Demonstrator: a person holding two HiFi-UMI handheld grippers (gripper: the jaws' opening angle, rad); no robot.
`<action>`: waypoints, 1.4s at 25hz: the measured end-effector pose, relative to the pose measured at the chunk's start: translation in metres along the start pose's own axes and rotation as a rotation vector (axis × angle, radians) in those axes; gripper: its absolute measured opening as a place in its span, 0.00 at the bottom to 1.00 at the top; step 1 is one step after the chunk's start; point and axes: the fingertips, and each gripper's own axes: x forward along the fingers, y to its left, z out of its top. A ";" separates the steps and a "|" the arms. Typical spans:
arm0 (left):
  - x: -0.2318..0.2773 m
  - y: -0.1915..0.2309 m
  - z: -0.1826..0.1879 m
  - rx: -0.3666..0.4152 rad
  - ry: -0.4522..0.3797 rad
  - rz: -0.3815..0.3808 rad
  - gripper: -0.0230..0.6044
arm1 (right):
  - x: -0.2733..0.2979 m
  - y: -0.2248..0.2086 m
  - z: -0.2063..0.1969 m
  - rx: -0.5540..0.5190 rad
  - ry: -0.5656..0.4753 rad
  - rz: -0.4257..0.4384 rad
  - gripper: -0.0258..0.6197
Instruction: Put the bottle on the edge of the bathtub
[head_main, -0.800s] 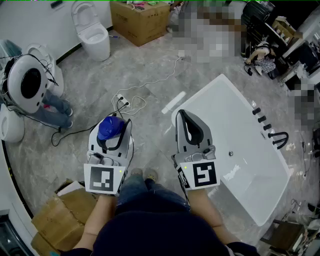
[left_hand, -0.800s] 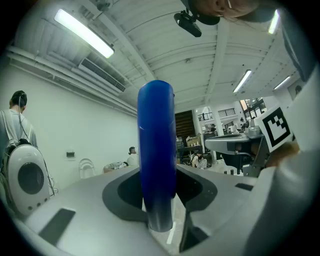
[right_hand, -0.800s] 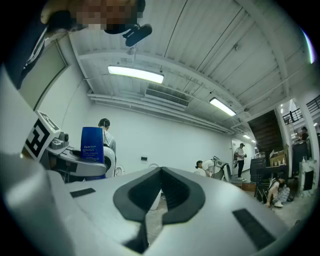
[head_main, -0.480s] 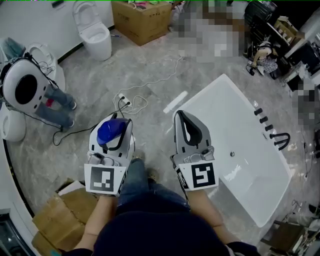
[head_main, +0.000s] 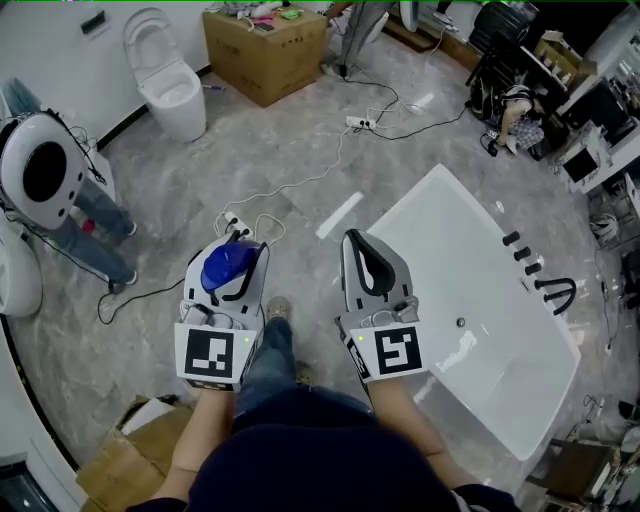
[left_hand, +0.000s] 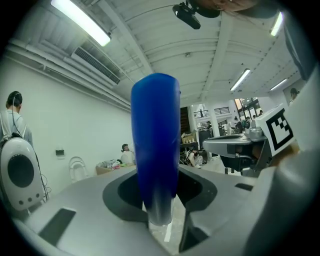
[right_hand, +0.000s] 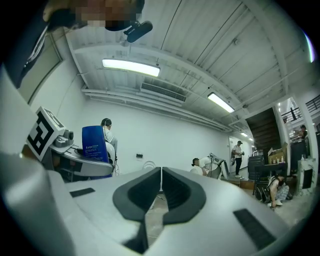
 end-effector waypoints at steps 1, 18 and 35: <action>0.021 0.012 -0.003 0.007 0.008 -0.020 0.30 | 0.022 -0.006 -0.004 -0.004 0.003 -0.007 0.08; 0.263 0.094 0.011 0.075 0.008 -0.320 0.30 | 0.212 -0.125 -0.015 -0.012 0.009 -0.265 0.09; 0.448 0.091 0.008 0.101 0.027 -0.442 0.30 | 0.330 -0.262 -0.059 0.017 0.024 -0.338 0.09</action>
